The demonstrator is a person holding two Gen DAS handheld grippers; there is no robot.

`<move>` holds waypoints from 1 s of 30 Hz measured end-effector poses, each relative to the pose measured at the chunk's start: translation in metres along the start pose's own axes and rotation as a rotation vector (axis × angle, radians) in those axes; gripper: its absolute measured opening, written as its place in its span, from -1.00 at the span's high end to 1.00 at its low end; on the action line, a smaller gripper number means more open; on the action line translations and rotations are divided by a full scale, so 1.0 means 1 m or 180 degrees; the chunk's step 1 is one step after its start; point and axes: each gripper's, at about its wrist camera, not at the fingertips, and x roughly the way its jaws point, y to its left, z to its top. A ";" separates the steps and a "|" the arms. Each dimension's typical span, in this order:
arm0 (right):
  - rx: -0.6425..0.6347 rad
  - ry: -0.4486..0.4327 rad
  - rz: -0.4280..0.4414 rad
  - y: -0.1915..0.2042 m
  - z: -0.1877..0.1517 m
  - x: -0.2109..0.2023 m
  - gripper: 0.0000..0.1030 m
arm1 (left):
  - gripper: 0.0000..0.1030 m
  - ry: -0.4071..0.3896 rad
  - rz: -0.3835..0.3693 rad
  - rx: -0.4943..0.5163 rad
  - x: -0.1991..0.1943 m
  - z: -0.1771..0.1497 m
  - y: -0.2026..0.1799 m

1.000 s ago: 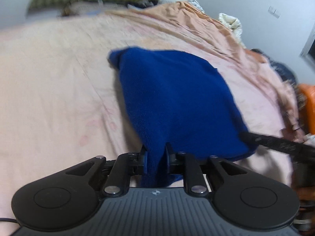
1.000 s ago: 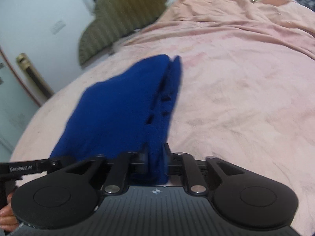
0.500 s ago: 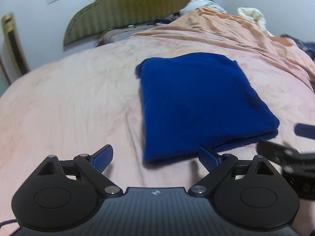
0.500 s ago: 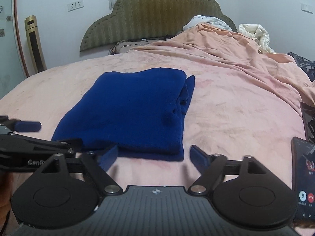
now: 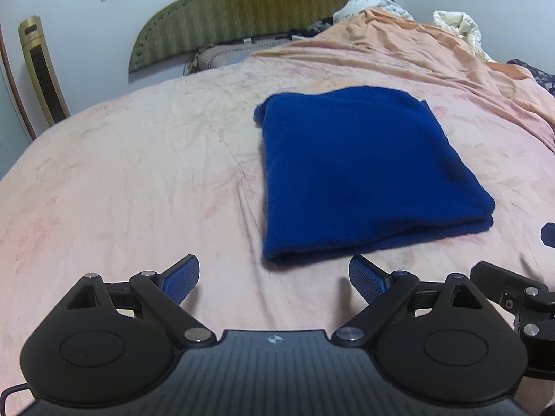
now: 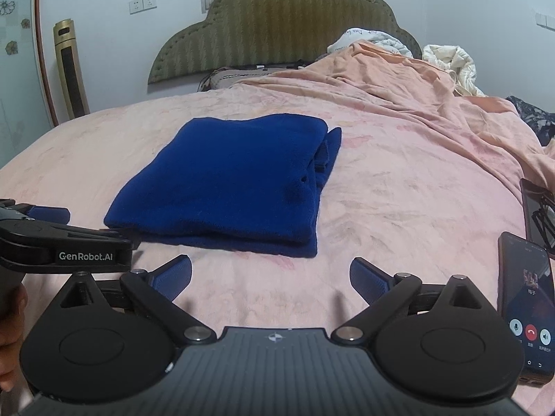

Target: Fold small clothes

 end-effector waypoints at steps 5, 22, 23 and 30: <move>-0.0004 -0.0009 0.0004 0.001 -0.002 -0.004 -0.95 | -0.83 0.0066 0.0046 -0.0017 0.000 -0.001 0.001; -0.0063 0.0006 0.0049 0.006 -0.007 -0.007 -0.96 | -0.83 0.0181 0.0122 0.0048 0.003 -0.006 -0.002; -0.0069 0.0006 0.0051 0.007 -0.007 -0.007 -0.96 | -0.83 0.0186 0.0122 0.0038 0.004 -0.006 -0.002; -0.0082 0.0016 0.0068 0.009 -0.007 -0.006 -0.96 | -0.83 0.0211 0.0127 0.0034 0.006 -0.007 -0.001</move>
